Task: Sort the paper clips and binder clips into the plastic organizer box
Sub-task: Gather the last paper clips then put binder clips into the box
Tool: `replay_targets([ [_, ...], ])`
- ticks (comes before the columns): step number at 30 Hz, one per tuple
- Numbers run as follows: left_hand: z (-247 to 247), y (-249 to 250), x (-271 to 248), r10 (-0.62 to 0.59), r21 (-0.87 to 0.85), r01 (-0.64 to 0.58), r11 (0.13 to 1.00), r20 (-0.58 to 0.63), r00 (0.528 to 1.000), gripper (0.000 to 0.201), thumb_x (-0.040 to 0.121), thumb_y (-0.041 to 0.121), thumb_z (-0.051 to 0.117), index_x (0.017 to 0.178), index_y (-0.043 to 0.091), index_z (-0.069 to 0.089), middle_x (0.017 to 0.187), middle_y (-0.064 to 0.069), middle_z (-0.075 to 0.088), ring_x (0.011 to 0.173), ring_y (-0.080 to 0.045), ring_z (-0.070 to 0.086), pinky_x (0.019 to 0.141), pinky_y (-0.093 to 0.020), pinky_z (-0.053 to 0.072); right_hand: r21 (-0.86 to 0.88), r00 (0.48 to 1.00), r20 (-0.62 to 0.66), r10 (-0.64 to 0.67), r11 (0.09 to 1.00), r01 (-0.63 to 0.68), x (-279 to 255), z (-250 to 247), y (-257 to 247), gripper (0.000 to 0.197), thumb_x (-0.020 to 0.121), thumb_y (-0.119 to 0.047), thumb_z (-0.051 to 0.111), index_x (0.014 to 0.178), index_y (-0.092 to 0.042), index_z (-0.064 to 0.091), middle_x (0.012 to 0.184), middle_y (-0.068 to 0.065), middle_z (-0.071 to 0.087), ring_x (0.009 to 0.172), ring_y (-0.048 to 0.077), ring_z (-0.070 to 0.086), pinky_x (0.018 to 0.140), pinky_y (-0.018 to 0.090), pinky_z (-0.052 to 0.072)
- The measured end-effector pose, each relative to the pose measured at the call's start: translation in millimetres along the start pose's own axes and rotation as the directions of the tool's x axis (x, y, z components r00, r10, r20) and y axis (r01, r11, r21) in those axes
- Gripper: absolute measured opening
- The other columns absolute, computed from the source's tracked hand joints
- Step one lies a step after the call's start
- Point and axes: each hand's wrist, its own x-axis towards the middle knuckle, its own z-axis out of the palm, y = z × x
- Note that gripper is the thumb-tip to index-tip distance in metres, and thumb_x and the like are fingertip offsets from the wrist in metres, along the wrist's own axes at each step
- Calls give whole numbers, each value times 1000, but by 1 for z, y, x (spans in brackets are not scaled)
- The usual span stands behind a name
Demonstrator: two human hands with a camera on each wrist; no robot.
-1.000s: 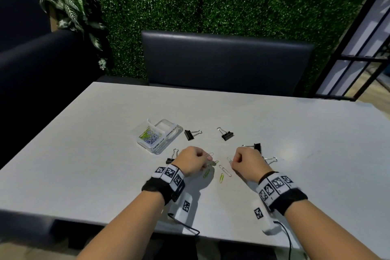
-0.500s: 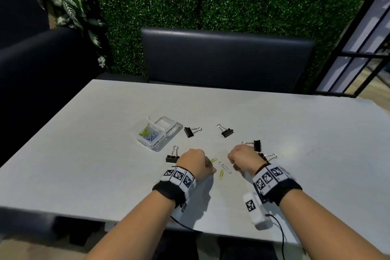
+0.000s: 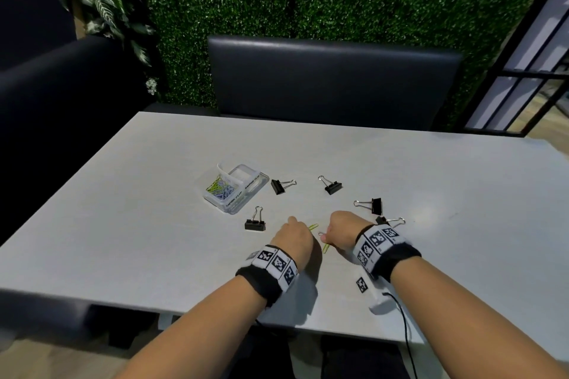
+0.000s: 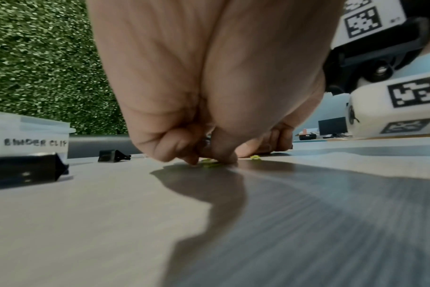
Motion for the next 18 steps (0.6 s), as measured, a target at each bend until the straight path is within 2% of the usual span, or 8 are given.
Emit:
replay_targets([
  [4, 0, 0, 0, 79, 27, -77, 997, -73, 994, 31, 93, -4, 49, 124, -4, 51, 129, -22, 49, 112, -35, 58, 91, -37, 49, 329, 999, -3, 54, 943, -50, 0, -5, 12, 21, 92, -20, 48, 72, -15, 53, 71, 6, 55, 64, 23, 50, 60, 32, 42],
  [6, -6, -3, 0, 91, -12, -92, 996, -63, 994, 27, 94, 1, 51, 120, -2, 52, 124, -21, 57, 113, -36, 59, 90, -38, 48, 727, 986, 3, 169, 676, -118, -2, -7, 18, 13, 84, -16, 47, 78, -7, 53, 64, 10, 56, 52, 24, 45, 49, 30, 34],
  [8, -14, -10, 5, 65, -124, -72, 990, -66, 996, 22, 95, 9, 52, 113, 0, 60, 116, -20, 65, 108, -37, 63, 86, -40, 50, 911, 970, 60, 235, 385, -149, -7, -10, 25, 8, 79, -10, 45, 72, -6, 47, 57, 11, 54, 40, 18, 34, 41, 21, 25],
  [10, -21, -21, 12, 25, -264, -35, 964, -41, 999, 20, 94, 12, 51, 102, 4, 68, 108, -16, 71, 104, -36, 65, 86, -42, 55, 953, 973, 70, 220, 273, -130, -16, -13, 26, 8, 81, -2, 42, 75, -8, 43, 51, 7, 54, 36, 15, 32, 38, 17, 22],
  [12, -22, -31, 19, 22, -357, -28, 934, -19, 1000, 24, 94, 12, 46, 91, 2, 68, 102, -16, 72, 102, -36, 66, 86, -45, 55, 950, 981, 30, 192, 299, -88, -18, -13, 27, 9, 81, 1, 44, 78, -7, 45, 42, 4, 52, 33, 13, 33, 37, 16, 21],
  [15, -17, -34, 15, 14, -354, -21, 935, -23, 1000, 39, 101, 25, 40, 101, -6, 64, 103, -24, 68, 98, -38, 64, 77, -39, 49, 899, 992, -29, 126, 438, -29, -8, -9, 32, 18, 79, -3, 60, 76, -13, 46, 52, 4, 52, 41, 16, 38, 42, 22, 25],
  [17, -11, -30, 10, -1, -293, -13, 956, -47, 999, 44, 98, 42, 48, 106, 1, 61, 102, -17, 66, 96, -34, 63, 72, -35, 45, 736, 994, -110, 4, 672, 78, -3, -5, 35, 27, 79, -10, 74, 72, -17, 49, 61, 0, 51, 53, 16, 46, 49, 27, 38],
  [18, -9, -27, 9, 0, -249, -13, 968, -52, 999, 47, 94, 48, 54, 109, 4, 60, 104, -13, 64, 97, -31, 63, 74, -35, 46, 541, 987, -135, -87, 828, 147, -2, -3, 35, 28, 77, -18, 80, 72, -19, 53, 65, -4, 52, 57, 13, 48, 55, 27, 41],
])
